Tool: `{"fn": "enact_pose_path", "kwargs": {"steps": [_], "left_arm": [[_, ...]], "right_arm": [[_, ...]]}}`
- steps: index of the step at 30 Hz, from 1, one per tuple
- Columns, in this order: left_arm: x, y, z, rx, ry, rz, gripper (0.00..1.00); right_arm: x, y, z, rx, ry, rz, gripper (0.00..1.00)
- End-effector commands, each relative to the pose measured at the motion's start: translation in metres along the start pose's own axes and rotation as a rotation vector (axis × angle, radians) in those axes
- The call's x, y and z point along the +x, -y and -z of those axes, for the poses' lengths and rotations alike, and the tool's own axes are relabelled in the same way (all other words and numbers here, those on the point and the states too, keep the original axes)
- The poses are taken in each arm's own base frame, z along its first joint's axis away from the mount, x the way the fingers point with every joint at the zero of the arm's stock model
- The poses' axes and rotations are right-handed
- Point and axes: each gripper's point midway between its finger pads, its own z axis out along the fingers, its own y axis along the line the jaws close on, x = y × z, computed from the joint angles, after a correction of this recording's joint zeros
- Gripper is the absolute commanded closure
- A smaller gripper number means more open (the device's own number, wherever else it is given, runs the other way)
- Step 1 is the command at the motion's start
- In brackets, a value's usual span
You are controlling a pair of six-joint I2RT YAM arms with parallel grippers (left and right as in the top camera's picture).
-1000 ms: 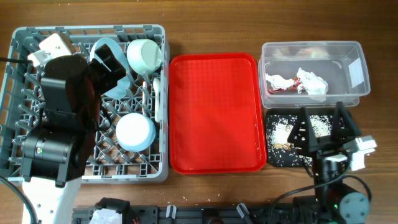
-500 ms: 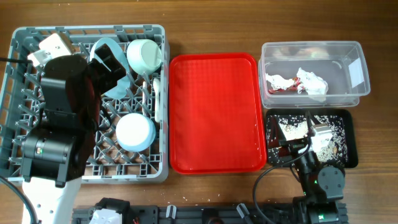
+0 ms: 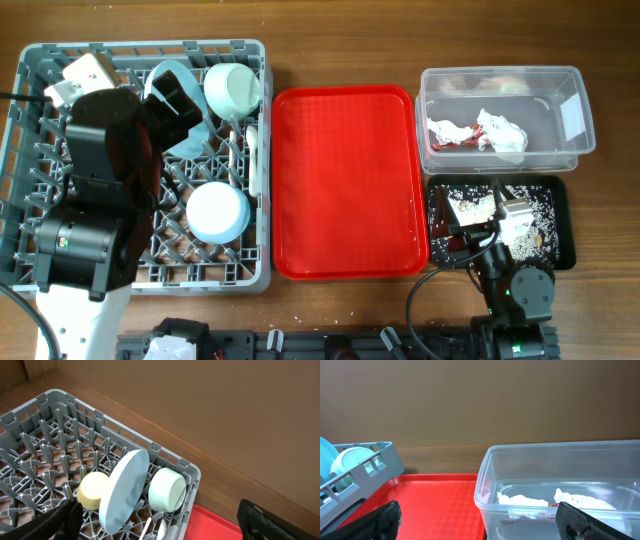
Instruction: Sort waste into correct bins and load items into the dishwasher rack
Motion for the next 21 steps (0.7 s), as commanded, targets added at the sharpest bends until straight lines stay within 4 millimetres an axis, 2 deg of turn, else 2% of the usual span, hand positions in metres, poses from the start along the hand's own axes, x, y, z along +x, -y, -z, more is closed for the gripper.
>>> {"fn": "enact_pose_path", "kwargs": {"steps": [1, 2, 3, 5, 8, 10, 11, 13, 15, 17, 19, 21], "left_arm": [[-0.002, 0.004, 0.002, 0.017, 0.003, 0.002, 0.0], [0.001, 0.003, 0.001, 0.013, -0.003, -0.001, 0.0], [0.0, 0.0, 0.008, 0.018, 0.005, 0.003, 0.0], [-0.003, -0.012, 0.038, 0.055, 0.062, 0.029, 0.0], [0.011, -0.055, 0.085, 0.079, 0.177, 0.088, 0.0], [0.036, -0.083, 0.098, 0.074, 0.219, 0.118, 0.0], [0.063, -0.102, 0.098, 0.073, 0.235, 0.136, 0.0], [0.096, -0.116, 0.091, 0.09, 0.244, 0.156, 0.0], [0.113, -0.113, 0.082, 0.168, 0.275, 0.167, 0.0], [0.113, -0.095, 0.071, 0.263, 0.277, 0.159, 0.0], [0.084, -0.063, 0.074, 0.463, 0.447, 0.16, 0.0], [0.07, -0.051, 0.081, 0.557, 0.56, 0.161, 0.0]], "right_arm": [[-0.003, -0.004, 0.001, -0.018, 0.014, 0.022, 0.0], [-0.003, -0.004, 0.001, -0.018, 0.014, 0.022, 0.0], [-0.003, -0.004, 0.001, -0.018, 0.014, 0.022, 0.0], [-0.003, -0.003, 0.001, -0.018, 0.014, 0.022, 0.0], [-0.003, -0.004, 0.001, -0.018, 0.014, 0.022, 0.0], [-0.003, -0.004, 0.001, -0.018, 0.014, 0.022, 0.0], [-0.003, -0.004, 0.001, -0.018, 0.014, 0.022, 0.0], [-0.003, -0.004, 0.001, -0.018, 0.014, 0.022, 0.0], [-0.003, -0.004, 0.001, -0.018, 0.014, 0.022, 0.0], [-0.003, -0.004, 0.001, -0.018, 0.014, 0.022, 0.0], [-0.003, -0.004, 0.001, -0.018, 0.014, 0.021, 0.0], [-0.003, -0.004, 0.001, -0.018, 0.014, 0.022, 0.0]]}}
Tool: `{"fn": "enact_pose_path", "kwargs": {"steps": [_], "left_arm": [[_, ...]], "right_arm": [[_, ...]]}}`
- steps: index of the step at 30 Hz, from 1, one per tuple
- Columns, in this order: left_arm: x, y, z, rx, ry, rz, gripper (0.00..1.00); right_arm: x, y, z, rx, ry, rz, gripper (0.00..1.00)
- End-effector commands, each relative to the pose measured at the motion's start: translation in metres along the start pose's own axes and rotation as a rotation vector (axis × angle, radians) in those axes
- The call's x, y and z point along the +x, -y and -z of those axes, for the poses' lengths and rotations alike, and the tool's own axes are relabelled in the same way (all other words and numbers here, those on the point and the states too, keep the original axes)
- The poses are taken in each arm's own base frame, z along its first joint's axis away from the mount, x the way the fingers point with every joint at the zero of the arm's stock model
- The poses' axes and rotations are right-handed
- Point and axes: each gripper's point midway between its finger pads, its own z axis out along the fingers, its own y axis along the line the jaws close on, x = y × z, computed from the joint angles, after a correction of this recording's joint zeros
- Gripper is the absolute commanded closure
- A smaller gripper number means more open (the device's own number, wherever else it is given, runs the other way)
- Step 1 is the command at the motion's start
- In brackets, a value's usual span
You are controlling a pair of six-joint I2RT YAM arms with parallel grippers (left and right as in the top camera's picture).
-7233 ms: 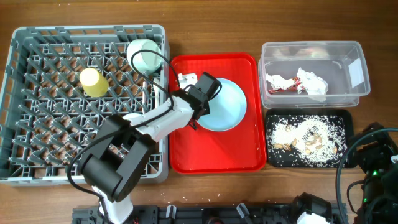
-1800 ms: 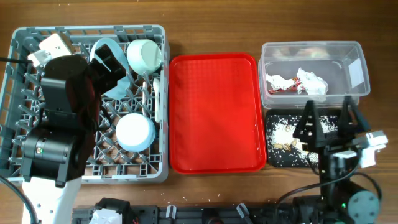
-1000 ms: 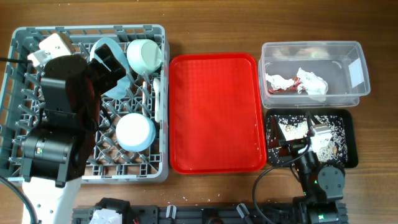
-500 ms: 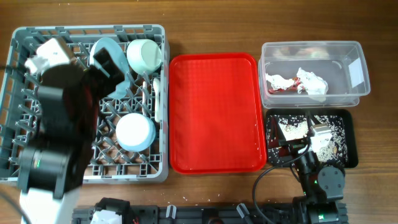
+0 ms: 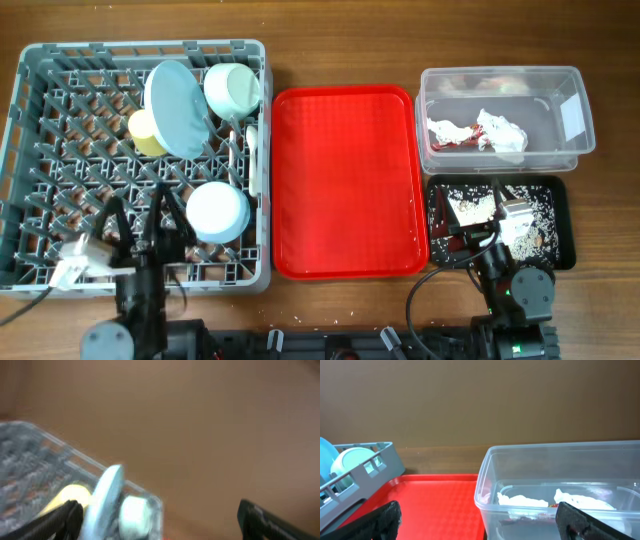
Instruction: Sort waste into correct bins and load items into the dishwasher rack
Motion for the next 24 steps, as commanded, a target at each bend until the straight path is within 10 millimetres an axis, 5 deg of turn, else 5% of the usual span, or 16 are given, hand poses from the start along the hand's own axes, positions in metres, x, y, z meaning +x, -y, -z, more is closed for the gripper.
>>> {"fn": "enact_pose_path", "kwargs": {"steps": [1, 4, 7, 11, 15, 24], "left_arm": [[0.001, 0.022, -0.006, 0.189, 0.097, 0.006, 0.0], [0.012, 0.022, -0.008, 0.244, 0.138, 0.017, 0.0], [0.047, -0.002, -0.015, 0.189, 0.1, 0.057, 0.0], [0.071, -0.03, -0.02, 0.073, 0.049, 0.112, 0.0], [0.141, -0.073, -0.013, -0.109, -0.239, 0.014, 0.0], [0.144, -0.068, -0.013, -0.074, -0.255, -0.05, 0.0]], "right_arm": [[-0.003, -0.003, 0.0, -0.017, 0.011, 0.021, 0.0], [-0.002, -0.003, 0.0, -0.017, 0.01, 0.022, 0.0], [-0.002, -0.003, 0.0, -0.017, 0.01, 0.021, 0.0], [-0.002, -0.003, 0.0, -0.017, 0.01, 0.021, 0.0], [-0.002, -0.003, 0.0, -0.017, 0.01, 0.022, 0.0], [-0.002, -0.003, 0.0, -0.017, 0.01, 0.021, 0.0]]}}
